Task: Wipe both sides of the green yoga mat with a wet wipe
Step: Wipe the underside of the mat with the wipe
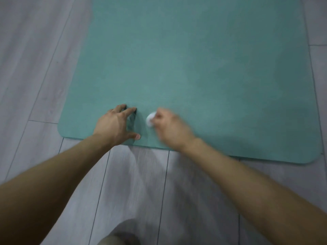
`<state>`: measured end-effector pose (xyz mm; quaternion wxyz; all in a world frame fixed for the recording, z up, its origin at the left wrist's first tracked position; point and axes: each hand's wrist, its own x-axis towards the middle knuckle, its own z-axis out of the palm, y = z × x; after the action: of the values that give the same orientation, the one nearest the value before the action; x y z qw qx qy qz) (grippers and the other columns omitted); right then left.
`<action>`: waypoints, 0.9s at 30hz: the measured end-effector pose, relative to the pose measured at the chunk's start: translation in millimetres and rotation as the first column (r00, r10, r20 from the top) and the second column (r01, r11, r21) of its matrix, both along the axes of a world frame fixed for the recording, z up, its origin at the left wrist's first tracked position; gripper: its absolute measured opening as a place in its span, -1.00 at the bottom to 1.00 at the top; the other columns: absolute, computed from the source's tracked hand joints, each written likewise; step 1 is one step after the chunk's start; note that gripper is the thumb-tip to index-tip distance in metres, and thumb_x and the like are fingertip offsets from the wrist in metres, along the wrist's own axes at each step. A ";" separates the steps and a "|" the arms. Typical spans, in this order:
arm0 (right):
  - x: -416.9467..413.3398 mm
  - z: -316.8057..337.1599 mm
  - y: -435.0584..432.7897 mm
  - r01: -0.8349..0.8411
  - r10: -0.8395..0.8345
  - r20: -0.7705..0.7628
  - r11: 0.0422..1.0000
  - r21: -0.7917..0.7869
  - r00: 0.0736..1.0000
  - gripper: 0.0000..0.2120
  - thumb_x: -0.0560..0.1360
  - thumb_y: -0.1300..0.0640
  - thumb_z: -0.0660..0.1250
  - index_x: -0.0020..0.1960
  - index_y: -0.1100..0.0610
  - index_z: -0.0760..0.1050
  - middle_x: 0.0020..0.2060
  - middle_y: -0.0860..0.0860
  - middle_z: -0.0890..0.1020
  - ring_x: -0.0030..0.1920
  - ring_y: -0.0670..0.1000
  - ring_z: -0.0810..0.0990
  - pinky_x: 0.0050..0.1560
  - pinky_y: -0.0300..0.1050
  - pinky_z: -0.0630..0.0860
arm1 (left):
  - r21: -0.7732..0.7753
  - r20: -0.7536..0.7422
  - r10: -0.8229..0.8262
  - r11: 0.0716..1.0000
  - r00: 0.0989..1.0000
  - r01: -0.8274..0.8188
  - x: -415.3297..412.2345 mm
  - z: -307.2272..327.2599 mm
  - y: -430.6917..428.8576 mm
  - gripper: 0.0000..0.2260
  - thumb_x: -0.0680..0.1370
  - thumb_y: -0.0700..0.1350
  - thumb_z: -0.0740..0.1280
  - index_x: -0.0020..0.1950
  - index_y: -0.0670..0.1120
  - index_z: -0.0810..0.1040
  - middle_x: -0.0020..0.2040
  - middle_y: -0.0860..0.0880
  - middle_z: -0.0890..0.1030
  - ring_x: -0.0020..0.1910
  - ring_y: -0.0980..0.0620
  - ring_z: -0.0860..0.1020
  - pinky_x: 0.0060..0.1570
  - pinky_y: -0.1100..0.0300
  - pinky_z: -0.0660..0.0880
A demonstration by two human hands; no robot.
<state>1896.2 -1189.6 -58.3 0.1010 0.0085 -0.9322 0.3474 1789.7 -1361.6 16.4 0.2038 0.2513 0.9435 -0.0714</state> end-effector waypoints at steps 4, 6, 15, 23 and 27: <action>17.2 0.3 -16.3 -0.195 0.197 -0.082 0.980 0.033 0.977 -0.80 0.53 0.32 0.34 0.09 0.20 0.68 -0.10 0.13 0.52 -0.10 0.16 0.53 -0.09 0.02 0.51 | -0.021 -0.018 -0.043 0.999 0.999 0.043 -3.9 3.1 5.0 -0.04 0.23 0.37 0.63 0.57 0.18 0.39 0.54 0.00 0.44 0.41 -0.15 0.51 0.32 -0.07 0.52; 5.1 -1.6 22.3 -0.003 0.009 -0.057 0.995 0.098 0.998 -0.81 0.59 0.20 0.29 0.07 0.18 0.67 -0.12 0.14 0.51 -0.13 0.19 0.53 -0.10 0.05 0.54 | -0.032 -0.025 -0.086 0.996 0.996 0.085 -4.3 2.9 3.7 -0.04 0.25 0.41 0.60 0.58 0.18 0.37 0.53 0.01 0.44 0.40 -0.14 0.51 0.32 -0.05 0.51; -13.4 12.8 4.5 0.025 -0.051 0.180 0.990 0.141 0.982 -0.81 0.60 0.17 0.26 0.13 0.07 0.62 0.01 0.09 0.53 -0.05 0.20 0.58 -0.01 0.06 0.58 | -0.166 0.141 -0.392 0.896 0.909 0.412 -31.0 19.7 -18.2 0.01 0.45 0.43 0.42 0.73 0.15 -0.02 0.64 -0.12 0.17 0.51 -0.19 0.29 0.47 -0.09 0.40; -16.1 86.1 -20.3 -0.473 0.324 0.478 0.850 0.232 0.816 -0.84 0.62 0.17 0.32 0.14 0.06 0.62 0.06 0.04 0.50 -0.02 0.11 0.56 -0.04 0.02 0.48 | -0.195 0.366 -0.723 0.556 0.586 0.808 -102.0 69.1 -40.9 -0.28 0.58 0.19 0.45 0.67 0.21 0.20 0.68 0.00 0.17 0.55 -0.11 0.38 0.43 -0.02 0.45; -34.2 62.3 -23.9 0.036 -0.167 0.411 0.951 0.308 0.896 -0.78 0.62 0.21 0.31 0.19 0.04 0.65 0.05 0.04 0.51 0.00 0.18 0.58 0.02 0.07 0.54 | -0.184 0.179 -0.872 0.426 0.456 0.886 -117.7 50.6 -46.3 -0.30 0.62 0.25 0.34 0.68 0.14 0.14 0.63 -0.06 0.20 0.53 -0.12 0.36 0.34 -0.04 0.51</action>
<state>1861.9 -1213.5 4.0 -0.0923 -0.1032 -0.9713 0.1933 1672.0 -1407.9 67.0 0.1931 0.6796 0.6507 -0.2783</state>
